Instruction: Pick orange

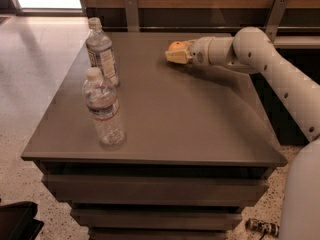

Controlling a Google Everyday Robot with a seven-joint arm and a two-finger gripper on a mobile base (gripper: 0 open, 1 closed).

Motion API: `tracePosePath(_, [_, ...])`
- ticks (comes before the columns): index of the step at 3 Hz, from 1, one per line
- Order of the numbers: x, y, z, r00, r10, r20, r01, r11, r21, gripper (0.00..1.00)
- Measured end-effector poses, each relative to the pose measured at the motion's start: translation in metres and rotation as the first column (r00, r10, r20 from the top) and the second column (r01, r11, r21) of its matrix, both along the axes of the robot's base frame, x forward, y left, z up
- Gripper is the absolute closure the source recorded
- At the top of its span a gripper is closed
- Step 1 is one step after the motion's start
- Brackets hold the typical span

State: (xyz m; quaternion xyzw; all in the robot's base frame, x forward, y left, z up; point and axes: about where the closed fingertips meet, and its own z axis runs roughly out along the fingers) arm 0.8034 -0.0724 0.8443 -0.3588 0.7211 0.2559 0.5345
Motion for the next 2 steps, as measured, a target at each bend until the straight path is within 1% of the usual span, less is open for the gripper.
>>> tracePosePath(1, [-0.001,0.007,0.040,0.9957,0.049,0.078,-0.049,0.999,-0.007,1.00])
tracePosePath(2, [-0.003,0.005,0.083,0.9818,0.091,0.166,-0.091,0.996,-0.008,1.00])
